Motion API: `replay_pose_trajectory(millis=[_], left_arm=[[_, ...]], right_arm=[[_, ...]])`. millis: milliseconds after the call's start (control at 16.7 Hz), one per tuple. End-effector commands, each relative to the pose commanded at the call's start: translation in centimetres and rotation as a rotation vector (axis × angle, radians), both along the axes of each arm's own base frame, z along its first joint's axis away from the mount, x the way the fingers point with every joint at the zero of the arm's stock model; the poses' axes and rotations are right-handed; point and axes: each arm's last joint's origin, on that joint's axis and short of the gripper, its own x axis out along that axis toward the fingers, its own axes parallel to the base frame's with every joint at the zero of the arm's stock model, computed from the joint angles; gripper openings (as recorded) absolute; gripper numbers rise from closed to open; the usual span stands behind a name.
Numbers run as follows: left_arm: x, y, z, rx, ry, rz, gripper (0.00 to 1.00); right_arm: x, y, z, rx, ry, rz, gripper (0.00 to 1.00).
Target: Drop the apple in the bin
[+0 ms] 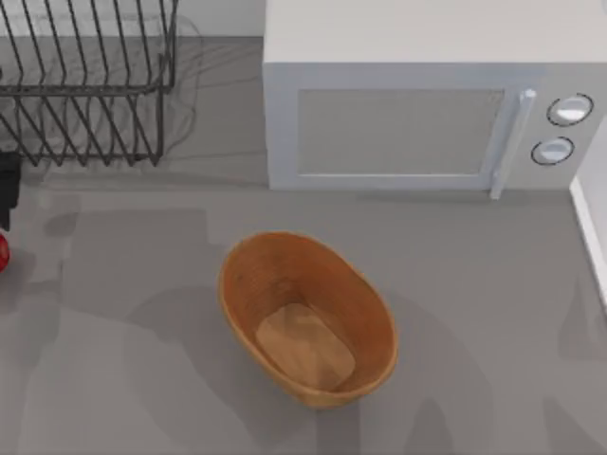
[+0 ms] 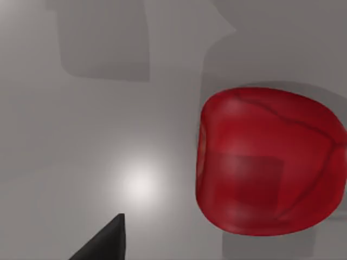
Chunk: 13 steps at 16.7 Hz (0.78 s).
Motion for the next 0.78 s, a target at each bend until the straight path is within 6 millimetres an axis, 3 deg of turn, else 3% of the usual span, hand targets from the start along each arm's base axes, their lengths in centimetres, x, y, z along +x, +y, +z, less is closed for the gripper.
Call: replay_pose_trajectory(millis=[180, 540, 780], left_arm=[[0.1, 0.1, -1.3, -0.001, 0.004, 0.005, 1.0], [0.6, 0.1, -6.5, 0.0, -0.001, 0.005, 1.0], [0.6, 0.1, -7.0, -0.001, 0.002, 0.005, 1.0]], right_arm=[[0.0, 0.0, 0.0, 0.0, 0.0, 0.0, 1.0], [0.0, 0.0, 0.0, 0.0, 0.0, 0.0, 1.0], [0.0, 0.0, 0.0, 0.0, 0.0, 0.0, 1.0]])
